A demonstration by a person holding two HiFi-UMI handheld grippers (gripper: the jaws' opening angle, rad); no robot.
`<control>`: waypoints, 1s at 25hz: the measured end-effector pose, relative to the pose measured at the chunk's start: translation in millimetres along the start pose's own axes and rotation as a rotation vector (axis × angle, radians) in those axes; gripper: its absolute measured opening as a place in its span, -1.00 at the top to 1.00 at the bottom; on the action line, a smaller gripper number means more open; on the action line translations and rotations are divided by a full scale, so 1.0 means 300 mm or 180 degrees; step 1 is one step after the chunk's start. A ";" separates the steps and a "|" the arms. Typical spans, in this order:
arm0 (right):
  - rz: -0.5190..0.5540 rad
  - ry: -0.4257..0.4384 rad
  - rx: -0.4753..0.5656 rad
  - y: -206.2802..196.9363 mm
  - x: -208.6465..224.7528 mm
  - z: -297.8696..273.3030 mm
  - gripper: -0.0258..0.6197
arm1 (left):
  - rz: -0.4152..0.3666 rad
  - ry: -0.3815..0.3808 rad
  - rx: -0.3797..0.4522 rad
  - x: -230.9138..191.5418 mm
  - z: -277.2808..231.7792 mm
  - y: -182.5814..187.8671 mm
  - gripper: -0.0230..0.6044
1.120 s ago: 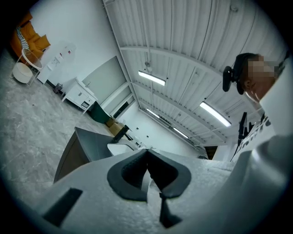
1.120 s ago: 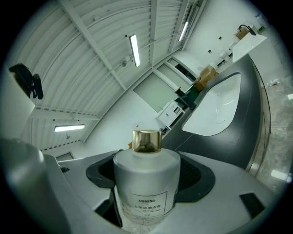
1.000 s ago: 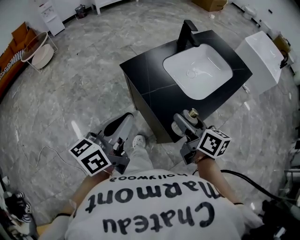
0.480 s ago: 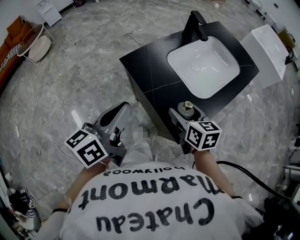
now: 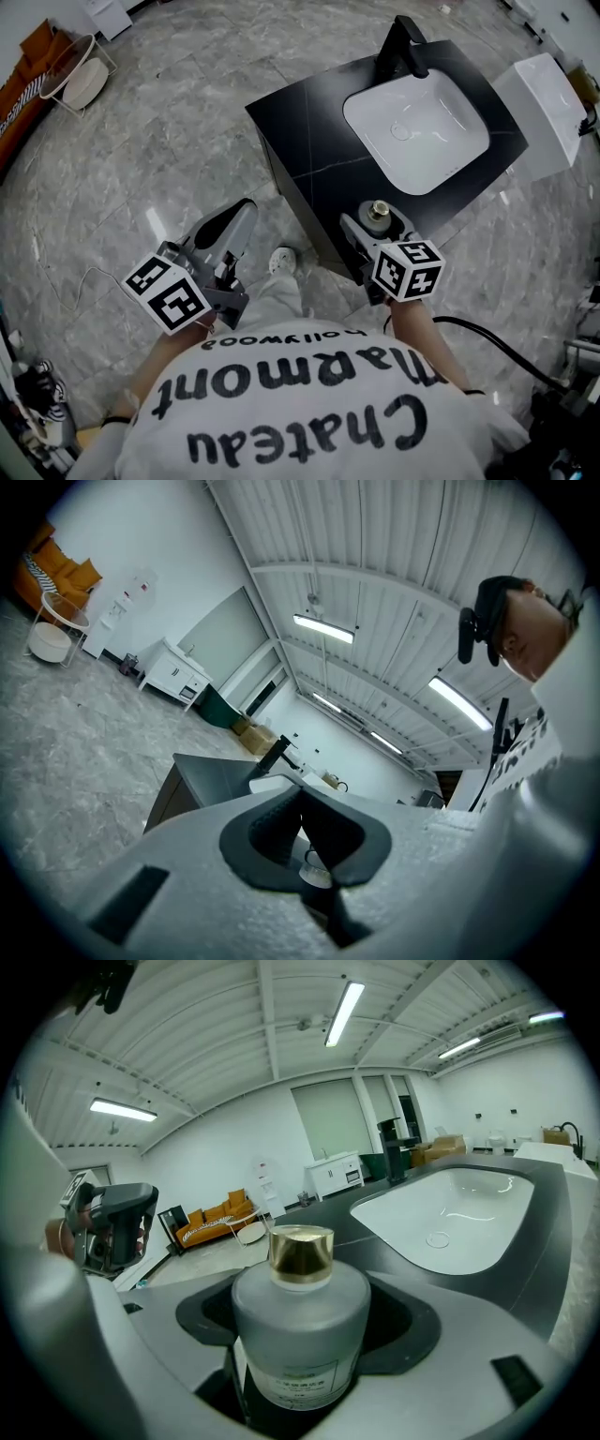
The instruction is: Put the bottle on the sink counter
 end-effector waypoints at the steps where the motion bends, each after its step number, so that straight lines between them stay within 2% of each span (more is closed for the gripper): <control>1: -0.0017 0.0014 0.0001 -0.001 0.003 0.002 -0.14 | -0.0003 0.0016 0.0006 0.002 0.006 -0.002 0.88; 4: -0.0071 0.0053 0.0009 -0.001 0.008 0.009 -0.14 | 0.0010 0.0080 0.0027 0.004 0.029 -0.008 0.88; 13: 0.0055 0.0138 0.0102 -0.018 -0.007 0.015 -0.14 | 0.0099 0.0223 0.0071 0.004 0.082 -0.042 0.88; 25: 0.0431 0.0147 0.0003 -0.056 -0.023 0.019 -0.14 | 0.0109 0.0287 0.0141 0.048 0.129 -0.072 0.88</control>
Point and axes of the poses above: the fingertips, and each gripper's own axes: z backward along the fingers, x to its right, y out of its top, the point moved 6 cm from there along z, backward along the fingers, and after that the axes turned 11 degrees about -z, right-handed, at the moved point
